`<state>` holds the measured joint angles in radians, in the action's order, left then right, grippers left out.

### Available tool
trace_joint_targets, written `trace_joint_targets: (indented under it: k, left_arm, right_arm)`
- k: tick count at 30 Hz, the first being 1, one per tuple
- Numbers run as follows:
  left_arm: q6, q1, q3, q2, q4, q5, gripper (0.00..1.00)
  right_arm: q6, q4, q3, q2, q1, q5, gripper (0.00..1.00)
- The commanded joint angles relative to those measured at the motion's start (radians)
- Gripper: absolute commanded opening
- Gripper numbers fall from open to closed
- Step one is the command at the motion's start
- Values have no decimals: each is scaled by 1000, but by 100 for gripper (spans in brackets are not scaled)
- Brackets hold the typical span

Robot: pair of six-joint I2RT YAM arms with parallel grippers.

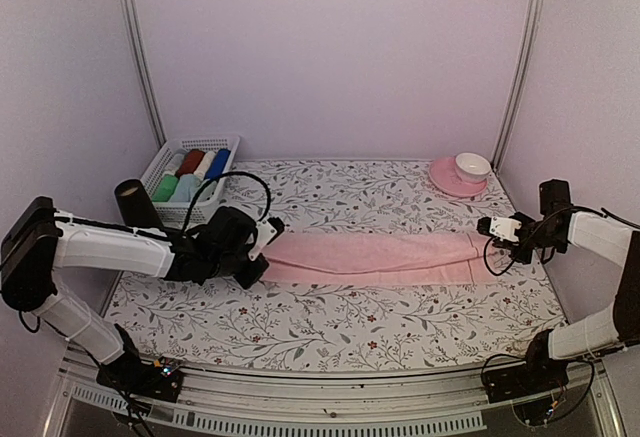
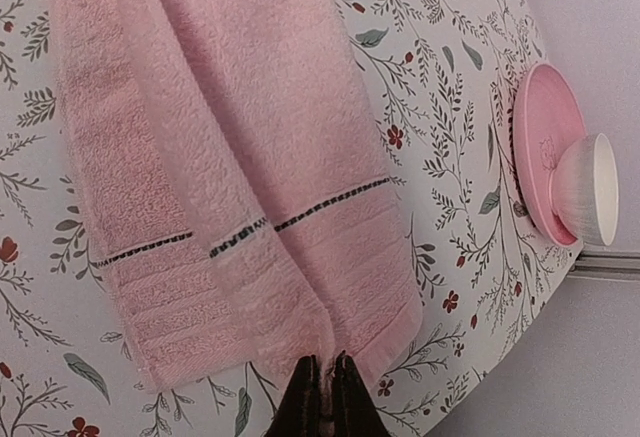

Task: Roll the towels
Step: Fold the towel at the center of the board.

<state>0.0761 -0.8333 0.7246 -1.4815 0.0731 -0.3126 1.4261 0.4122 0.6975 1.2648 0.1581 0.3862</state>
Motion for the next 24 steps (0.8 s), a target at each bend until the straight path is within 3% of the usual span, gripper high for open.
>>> trace_joint_targets:
  k: [1,16,17,19,21,22,24]
  left_arm:
    - [0,-20,0,-6,39,52,0]
    - [-22,-18,92,-166,149,30,0]
    - [-22,-18,95,-169,153,39,3]
    - [-25,-19,97,-166,153,47,18]
    - [-22,-17,96,-160,154,55,21]
    - [-21,-18,95,-156,154,55,26]
    - [-22,-17,92,-144,152,49,34]
  right_arm:
    - [16,20,15,21,7,-26,2]
    - [114,26,-106,38,7,-74,4]
    - [119,25,-111,38,7,-77,6]
    - [123,18,-122,37,6,-81,10]
    - [126,17,-128,37,5,-81,17]
    - [125,17,-129,37,6,-81,27]
    - [128,16,-134,35,4,-82,36]
